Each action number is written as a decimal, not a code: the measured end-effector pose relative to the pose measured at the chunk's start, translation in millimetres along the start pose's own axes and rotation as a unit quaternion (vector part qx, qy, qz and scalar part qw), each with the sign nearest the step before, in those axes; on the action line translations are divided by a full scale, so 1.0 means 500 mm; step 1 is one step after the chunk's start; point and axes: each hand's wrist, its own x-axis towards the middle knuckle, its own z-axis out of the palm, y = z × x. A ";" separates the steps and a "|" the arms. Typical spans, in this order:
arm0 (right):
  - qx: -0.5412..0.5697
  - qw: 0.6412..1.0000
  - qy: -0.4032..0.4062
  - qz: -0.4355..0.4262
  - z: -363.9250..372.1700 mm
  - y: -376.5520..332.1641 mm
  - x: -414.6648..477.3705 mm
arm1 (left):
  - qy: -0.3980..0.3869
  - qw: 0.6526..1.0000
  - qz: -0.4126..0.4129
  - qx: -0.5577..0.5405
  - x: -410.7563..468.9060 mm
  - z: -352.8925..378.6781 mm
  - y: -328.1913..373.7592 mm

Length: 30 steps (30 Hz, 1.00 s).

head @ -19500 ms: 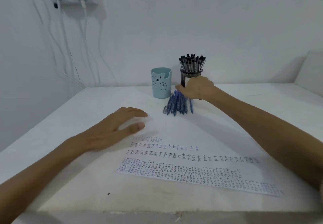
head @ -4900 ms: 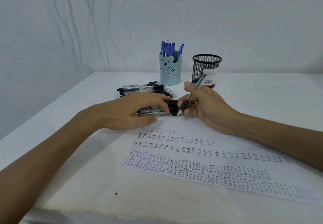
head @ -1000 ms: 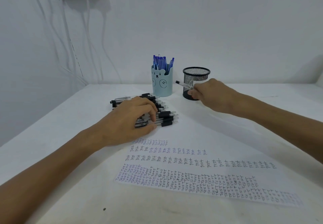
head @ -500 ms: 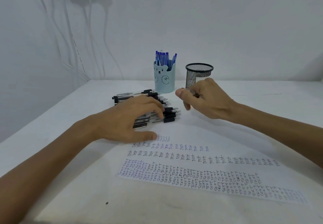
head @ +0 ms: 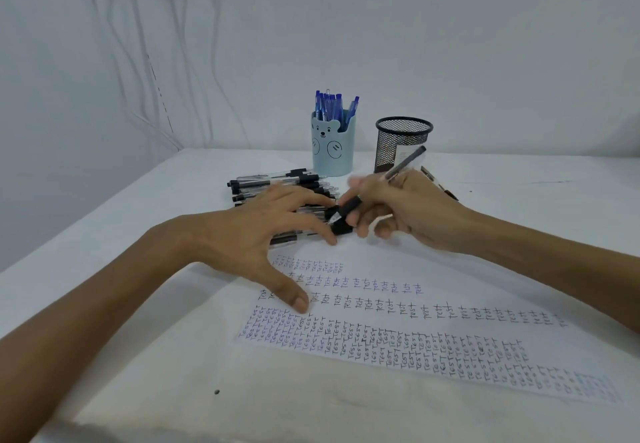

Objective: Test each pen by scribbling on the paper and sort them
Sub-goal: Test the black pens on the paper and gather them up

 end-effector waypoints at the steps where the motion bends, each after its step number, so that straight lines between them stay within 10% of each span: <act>1: -0.002 1.000 -0.030 0.007 0.003 0.003 -0.006 | -0.005 1.000 -0.004 -0.002 0.001 0.000 0.000; 10: 0.013 0.992 -0.122 0.009 0.025 -0.002 -0.024 | -0.051 0.998 -0.031 -0.011 -0.006 -0.013 -0.014; 30: -0.085 0.991 -0.063 -0.080 0.061 0.024 -0.036 | -0.035 0.999 -0.007 0.008 0.006 0.000 -0.041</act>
